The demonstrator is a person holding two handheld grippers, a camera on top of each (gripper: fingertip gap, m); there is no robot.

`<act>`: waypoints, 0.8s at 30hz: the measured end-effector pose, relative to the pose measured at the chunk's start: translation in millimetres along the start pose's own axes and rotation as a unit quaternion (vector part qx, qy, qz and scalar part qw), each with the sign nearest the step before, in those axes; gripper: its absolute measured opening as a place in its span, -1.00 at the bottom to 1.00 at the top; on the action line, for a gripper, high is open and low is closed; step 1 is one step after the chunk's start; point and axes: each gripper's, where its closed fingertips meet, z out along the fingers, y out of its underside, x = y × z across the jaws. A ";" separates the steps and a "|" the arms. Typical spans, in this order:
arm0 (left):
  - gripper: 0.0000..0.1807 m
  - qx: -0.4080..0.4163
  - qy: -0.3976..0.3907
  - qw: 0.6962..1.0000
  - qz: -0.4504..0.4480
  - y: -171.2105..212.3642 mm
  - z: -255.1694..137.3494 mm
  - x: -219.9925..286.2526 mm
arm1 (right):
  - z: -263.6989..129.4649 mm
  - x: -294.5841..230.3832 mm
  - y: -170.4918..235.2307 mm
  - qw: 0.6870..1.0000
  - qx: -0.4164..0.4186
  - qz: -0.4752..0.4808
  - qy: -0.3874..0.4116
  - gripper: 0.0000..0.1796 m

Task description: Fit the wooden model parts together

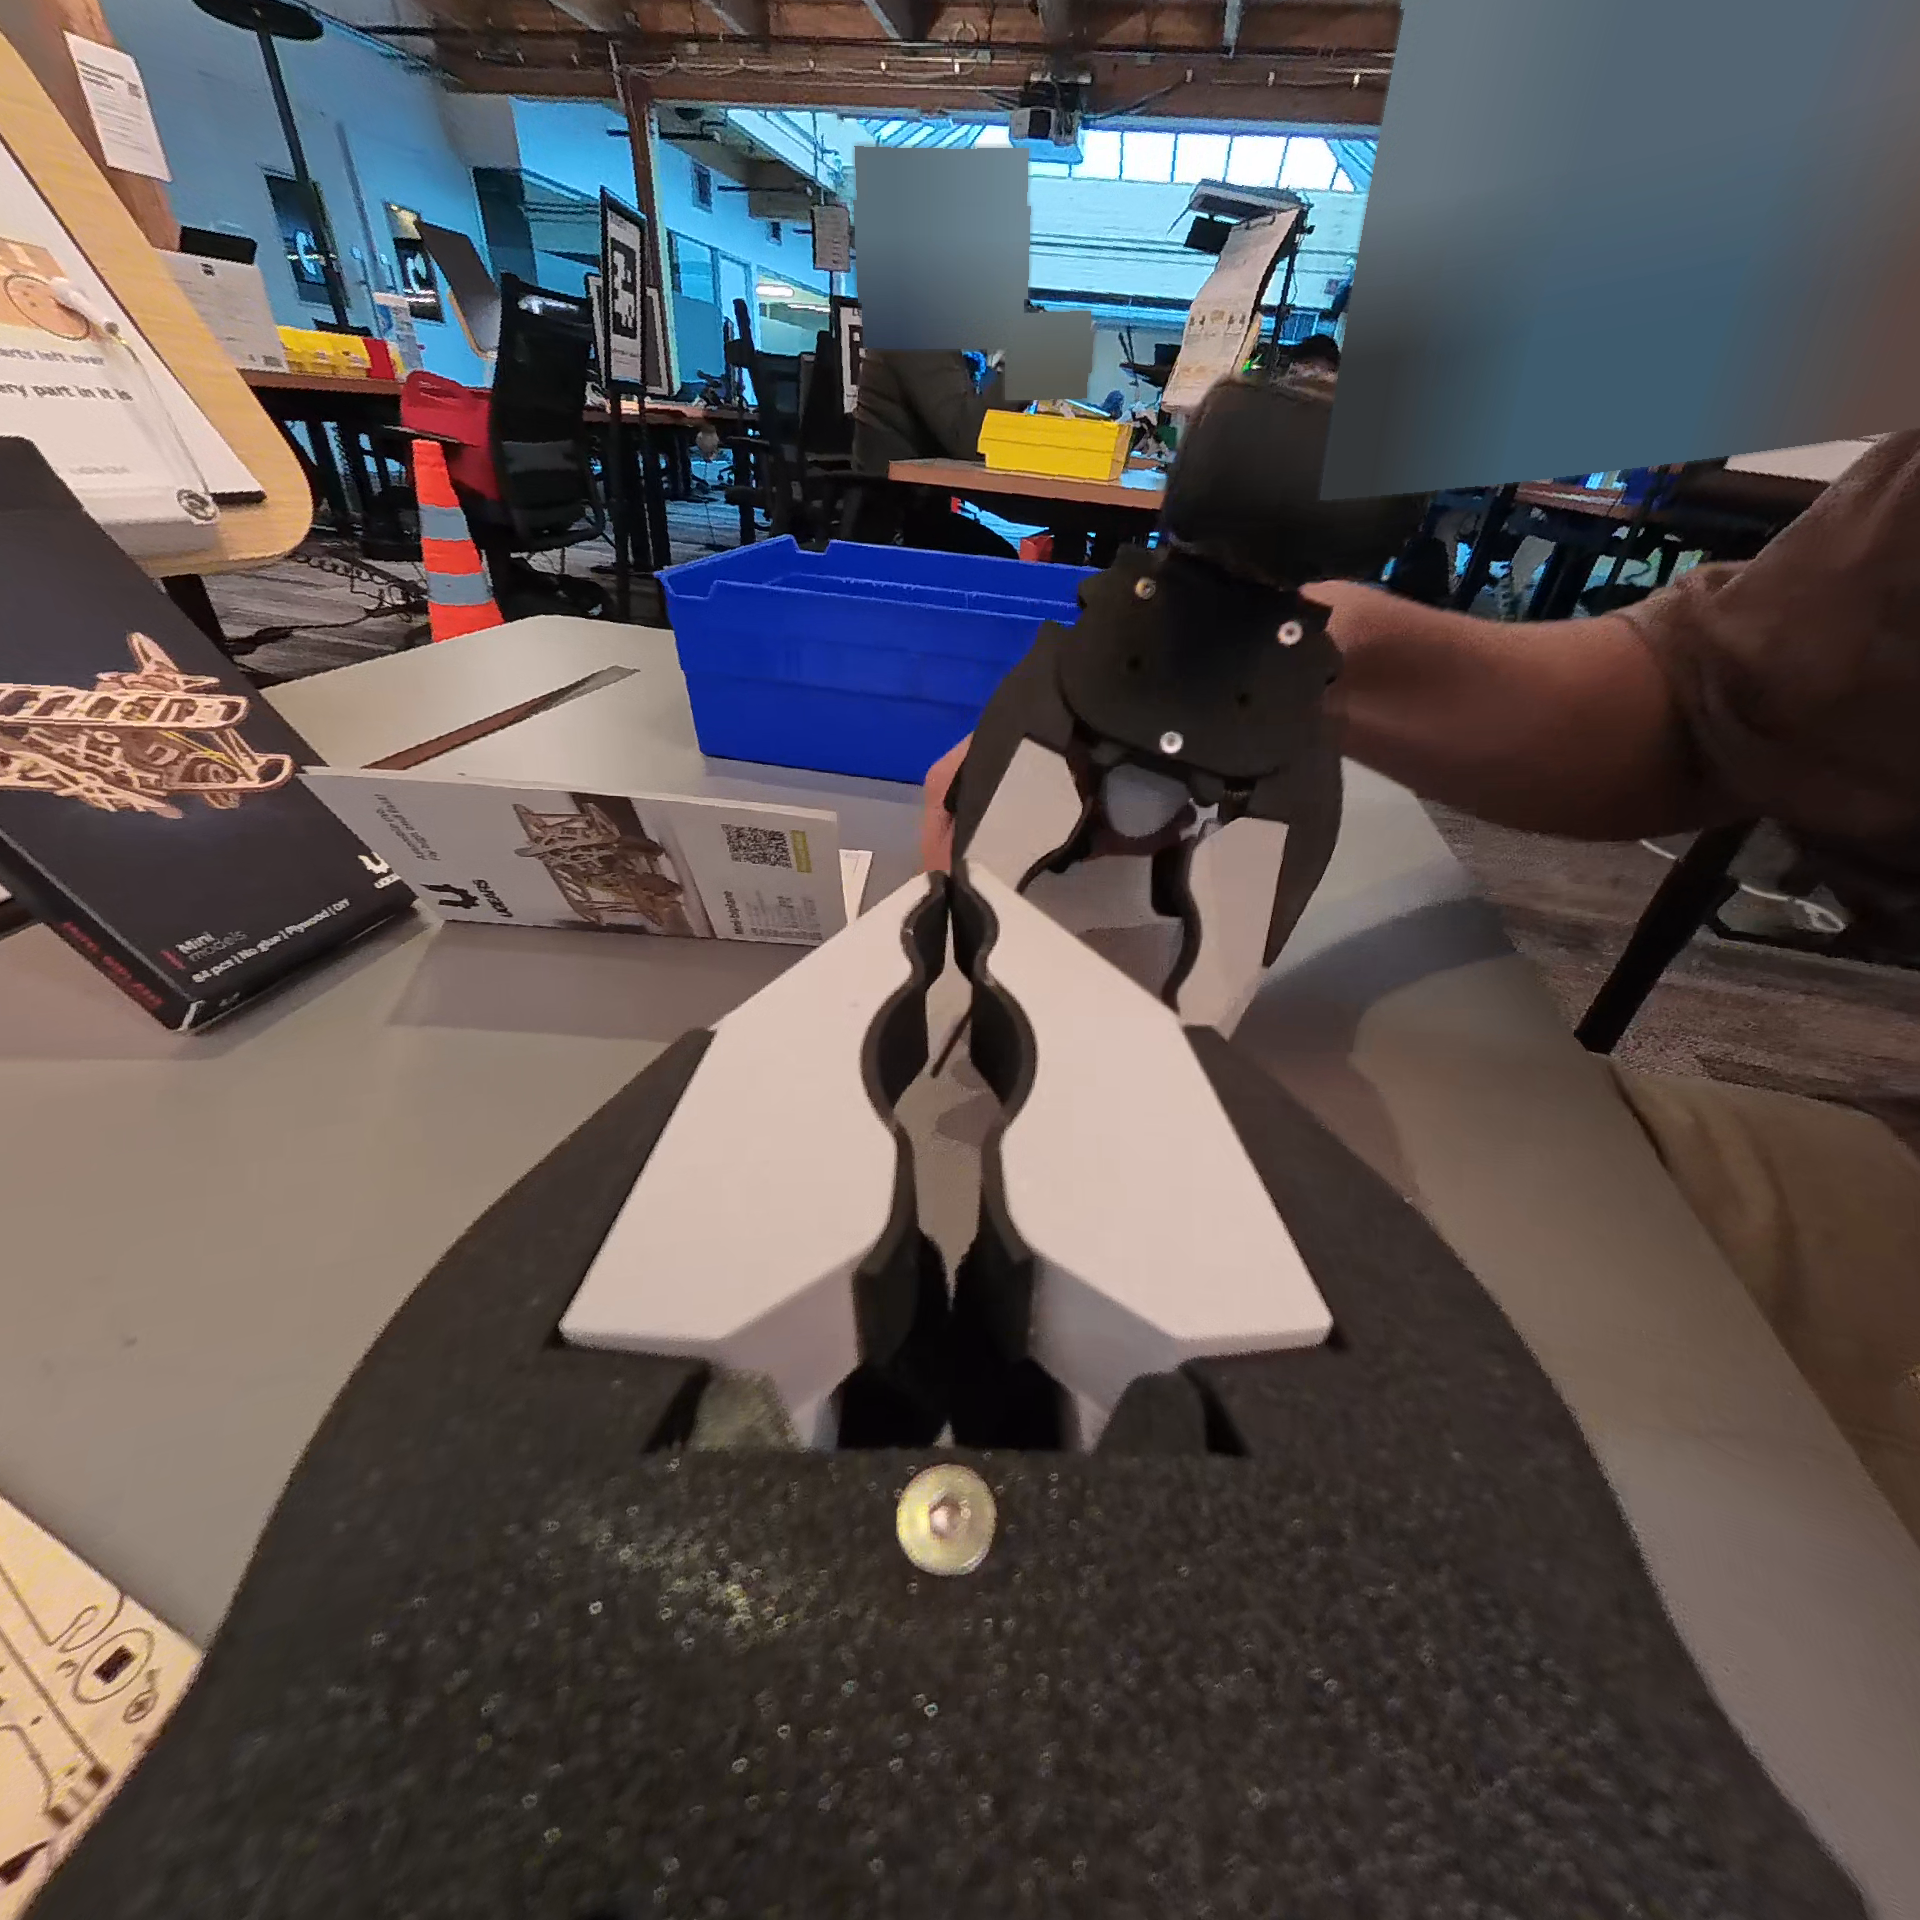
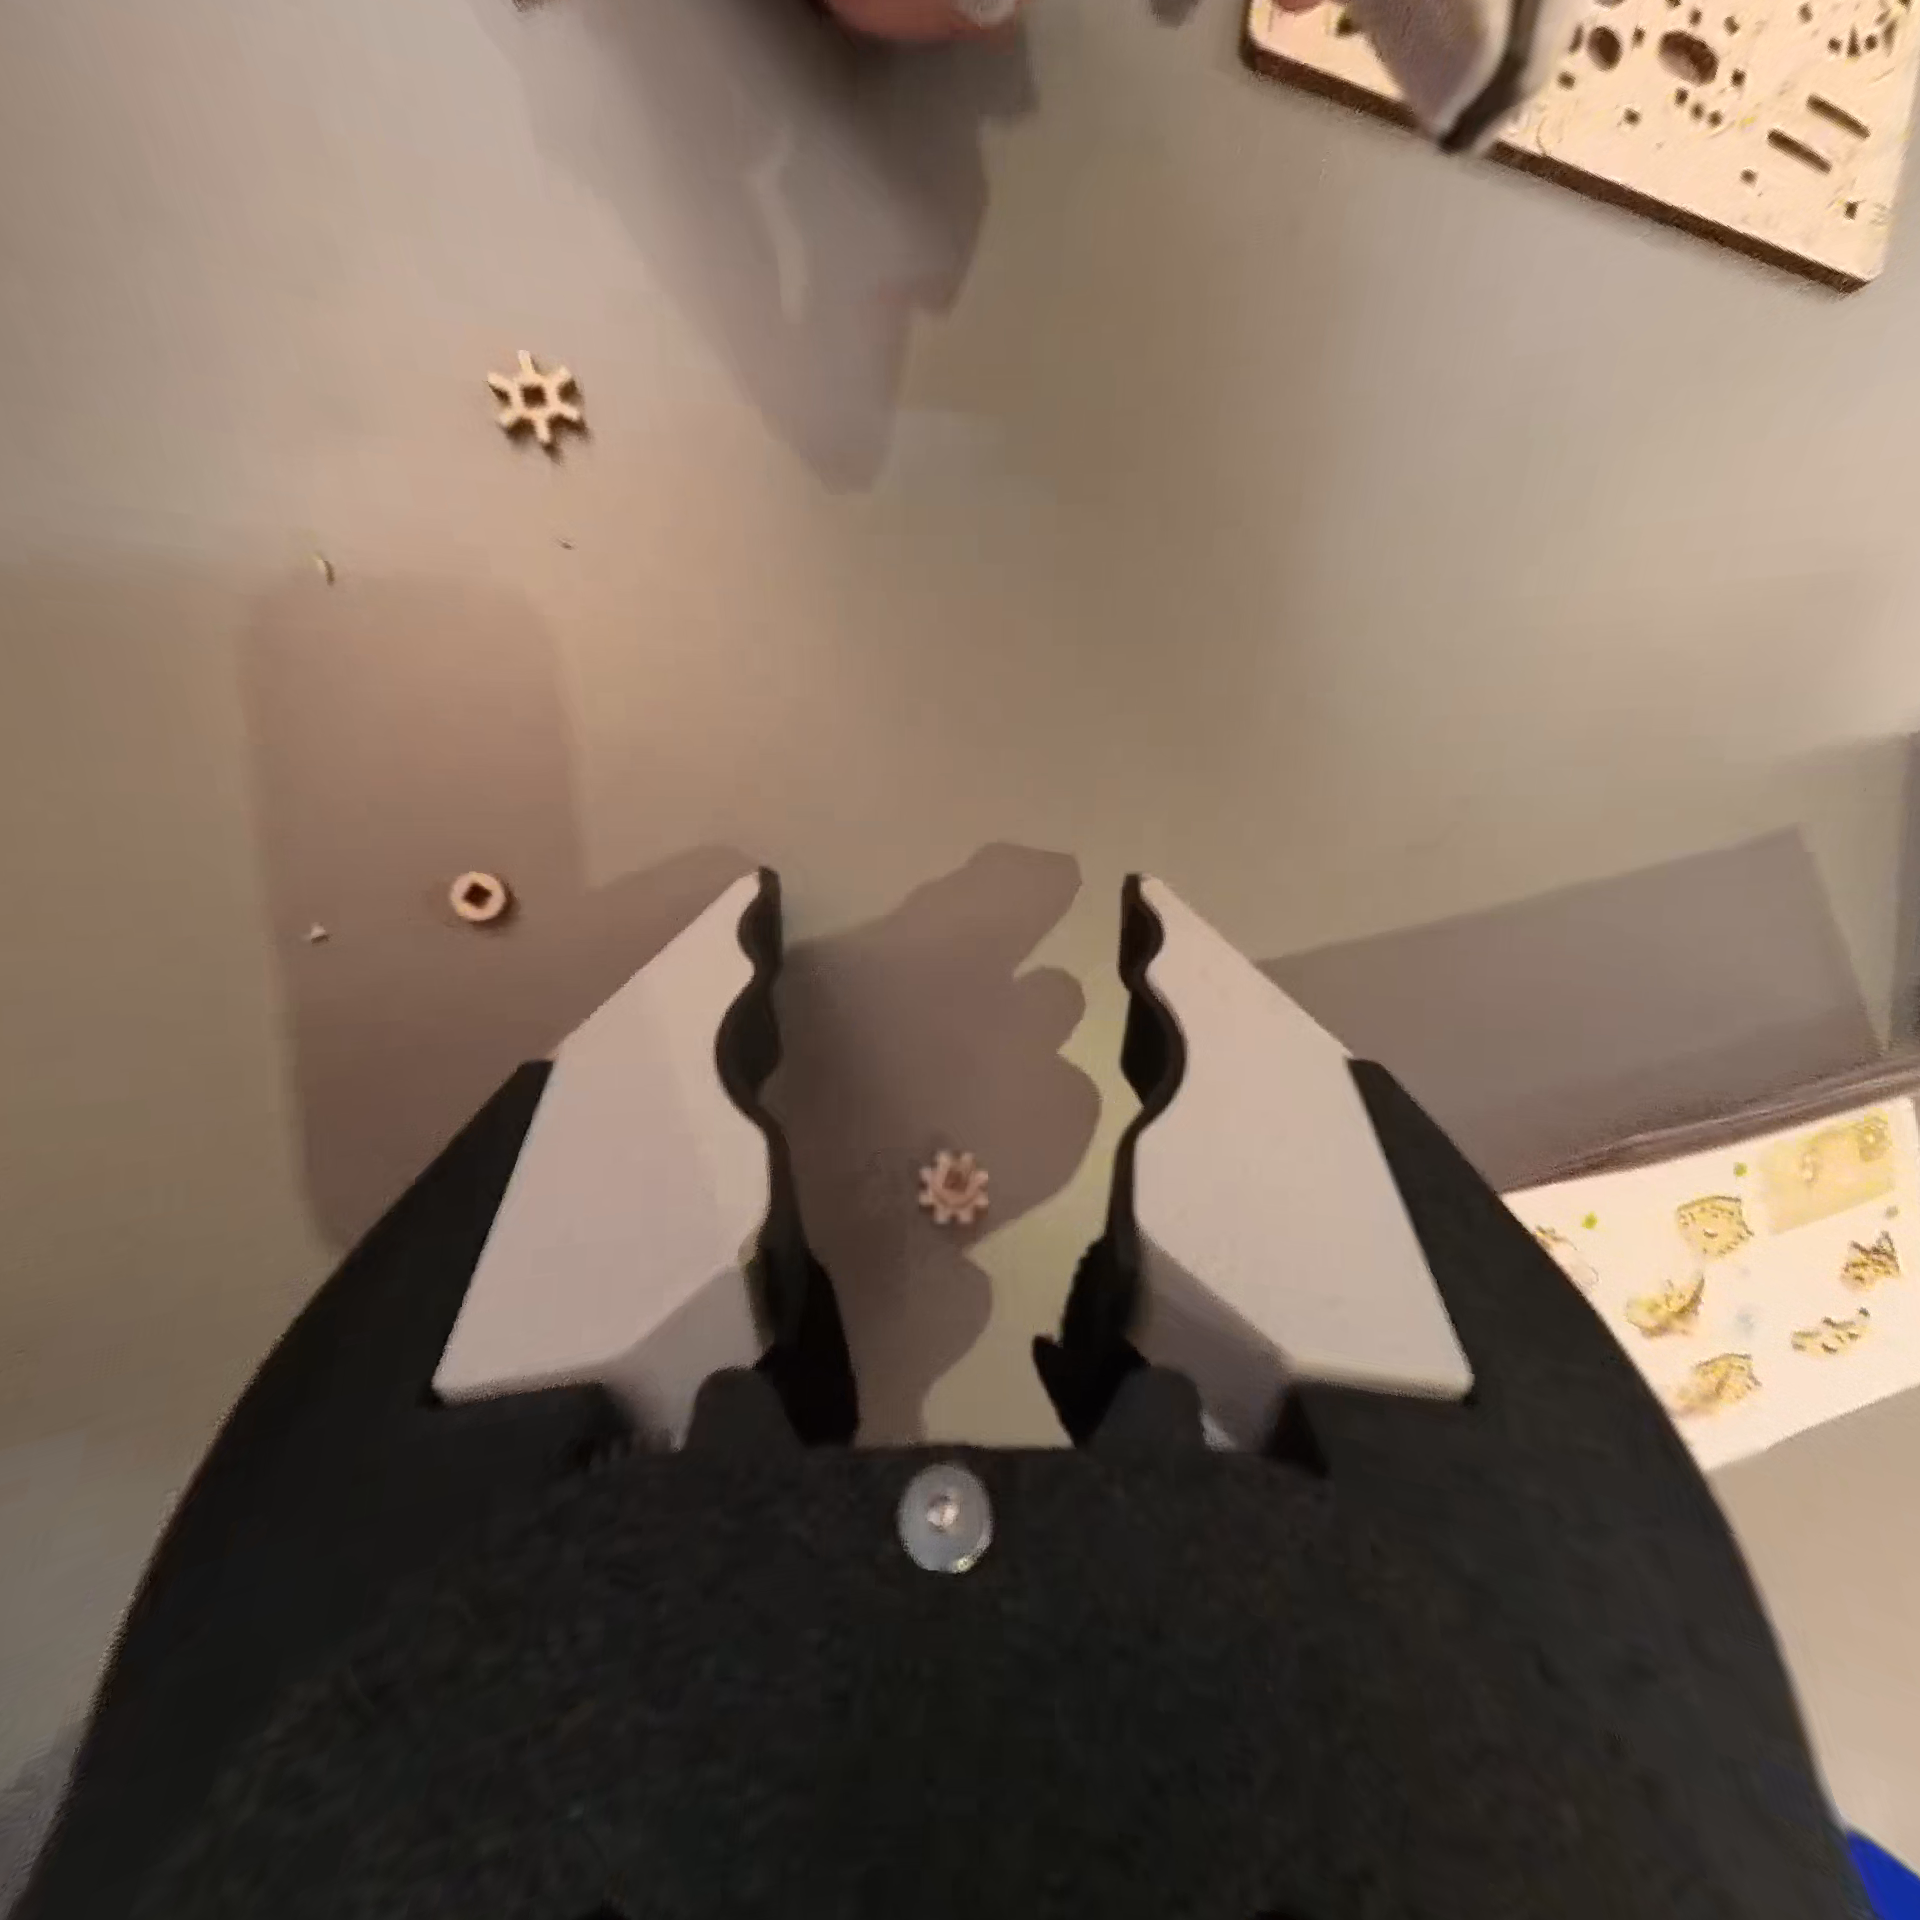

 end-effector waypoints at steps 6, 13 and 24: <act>-1.00 -0.009 -0.019 1.000 0.020 1.7 -0.7 -4.9 | -43.1 5.2 15.1 0.996 0.017 0.059 0.072 -0.33; -1.00 -0.048 -0.028 0.998 0.042 12.9 5.2 -1.8 | -66.7 -17.6 53.8 0.929 0.099 0.296 0.201 -0.55; -1.00 -0.098 -0.029 0.988 0.117 29.7 14.8 15.5 | -32.0 7.9 57.8 0.924 0.054 0.310 0.219 -0.86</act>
